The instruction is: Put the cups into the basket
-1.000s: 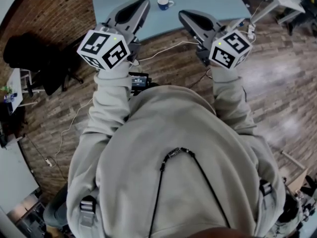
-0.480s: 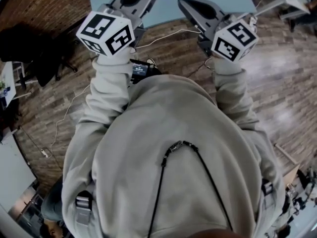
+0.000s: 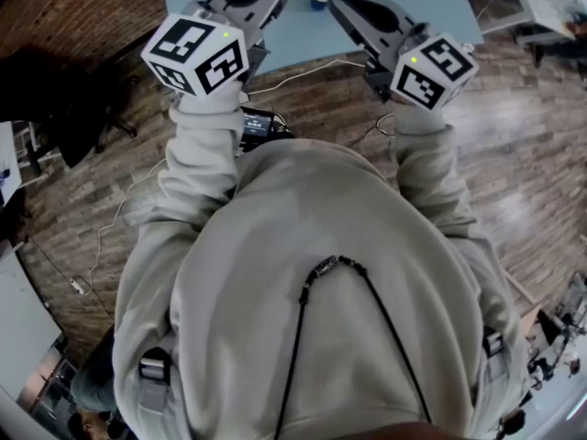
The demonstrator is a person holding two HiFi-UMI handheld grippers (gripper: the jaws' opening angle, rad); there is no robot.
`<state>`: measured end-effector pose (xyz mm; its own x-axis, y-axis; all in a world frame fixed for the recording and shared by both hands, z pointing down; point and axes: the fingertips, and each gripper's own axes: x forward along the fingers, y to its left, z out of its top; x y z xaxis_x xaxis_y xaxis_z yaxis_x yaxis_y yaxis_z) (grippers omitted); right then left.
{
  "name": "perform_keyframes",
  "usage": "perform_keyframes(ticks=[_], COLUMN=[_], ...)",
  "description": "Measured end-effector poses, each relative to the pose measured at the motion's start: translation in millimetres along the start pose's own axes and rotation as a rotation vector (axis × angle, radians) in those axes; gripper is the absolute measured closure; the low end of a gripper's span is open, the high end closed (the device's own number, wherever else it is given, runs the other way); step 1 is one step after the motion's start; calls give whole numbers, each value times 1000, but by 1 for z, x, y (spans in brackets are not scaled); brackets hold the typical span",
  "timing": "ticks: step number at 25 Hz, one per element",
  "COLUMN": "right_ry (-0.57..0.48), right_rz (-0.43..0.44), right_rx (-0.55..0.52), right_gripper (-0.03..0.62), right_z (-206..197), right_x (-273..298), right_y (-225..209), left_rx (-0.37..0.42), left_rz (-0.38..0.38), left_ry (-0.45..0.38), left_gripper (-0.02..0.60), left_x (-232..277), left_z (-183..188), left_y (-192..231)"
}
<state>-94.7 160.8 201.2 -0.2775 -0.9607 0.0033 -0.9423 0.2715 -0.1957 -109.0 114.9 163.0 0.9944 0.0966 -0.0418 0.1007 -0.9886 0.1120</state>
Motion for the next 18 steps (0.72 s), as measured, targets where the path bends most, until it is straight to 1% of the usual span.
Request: perform_keyframes(ticks=[3,5,8,11,14,18], right_ry=[17,31,27,6,17,51], right_rz=[12,19,11,10,-11,-42], right_rx=[7,10,41,48,57,69], right_gripper=[583,583,583,583,583,583], right_z=[0,-3,0,9,4,6], right_x=[31,53,80,99,117,139], right_y=[-16,-22,-38,-55,-68,-103], left_rx=[-8,-26,-40,-14,14,-27], left_rz=[-1,-7,-13,-17,-28,-51], left_ry=[-3,-5,2,8,37,41], left_gripper=[583,583,583,583,583,583], left_x=[6,5,6,12,15,40], left_z=[0,-1,-2,2,-5,-8], left_y=[38,62,94,116,135,171])
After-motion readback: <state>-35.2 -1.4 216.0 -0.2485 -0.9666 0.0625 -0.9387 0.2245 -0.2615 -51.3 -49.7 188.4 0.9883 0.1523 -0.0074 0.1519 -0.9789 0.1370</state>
